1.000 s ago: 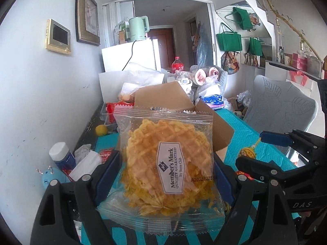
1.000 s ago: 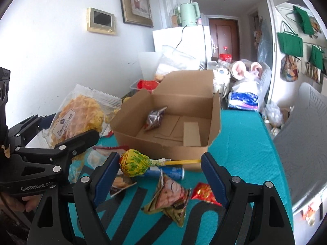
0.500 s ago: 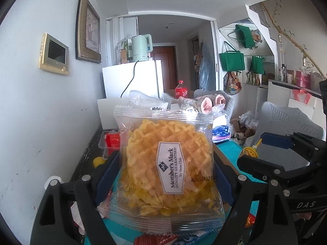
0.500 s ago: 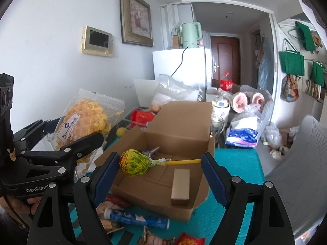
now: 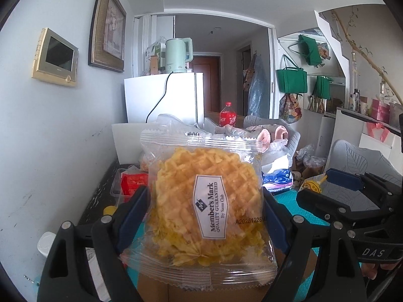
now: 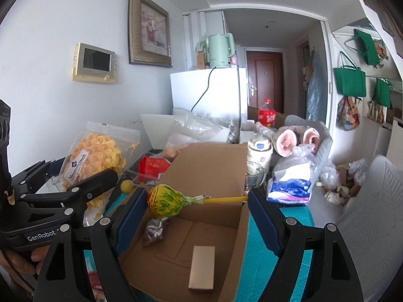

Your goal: Organize snacks

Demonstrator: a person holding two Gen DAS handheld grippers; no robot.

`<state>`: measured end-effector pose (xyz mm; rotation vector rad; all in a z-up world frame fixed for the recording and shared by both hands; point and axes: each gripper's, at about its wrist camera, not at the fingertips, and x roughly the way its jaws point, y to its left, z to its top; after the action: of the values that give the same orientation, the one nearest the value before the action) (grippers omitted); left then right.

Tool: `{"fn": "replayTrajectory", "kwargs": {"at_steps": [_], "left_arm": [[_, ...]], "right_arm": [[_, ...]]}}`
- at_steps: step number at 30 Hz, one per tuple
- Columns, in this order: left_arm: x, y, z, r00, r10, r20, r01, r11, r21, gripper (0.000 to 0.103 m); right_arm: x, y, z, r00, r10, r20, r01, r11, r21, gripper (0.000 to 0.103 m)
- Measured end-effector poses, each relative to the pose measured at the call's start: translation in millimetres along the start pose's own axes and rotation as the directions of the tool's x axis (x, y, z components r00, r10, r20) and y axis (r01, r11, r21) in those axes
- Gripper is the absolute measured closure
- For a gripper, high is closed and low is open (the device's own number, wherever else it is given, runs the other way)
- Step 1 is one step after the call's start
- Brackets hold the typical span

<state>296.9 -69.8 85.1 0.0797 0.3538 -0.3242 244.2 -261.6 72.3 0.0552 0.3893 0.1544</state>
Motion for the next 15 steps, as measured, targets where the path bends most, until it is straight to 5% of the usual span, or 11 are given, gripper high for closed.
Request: {"fn": "replayTrajectory", "kwargs": {"at_steps": [15], "left_arm": [[74,-5,-11,0.997,0.005,-0.081,-0.003,1.000,0.019,0.018]], "right_arm": [[69,-27,-2,0.996,-0.064,-0.068,0.067,0.997,0.049,0.021]]}}
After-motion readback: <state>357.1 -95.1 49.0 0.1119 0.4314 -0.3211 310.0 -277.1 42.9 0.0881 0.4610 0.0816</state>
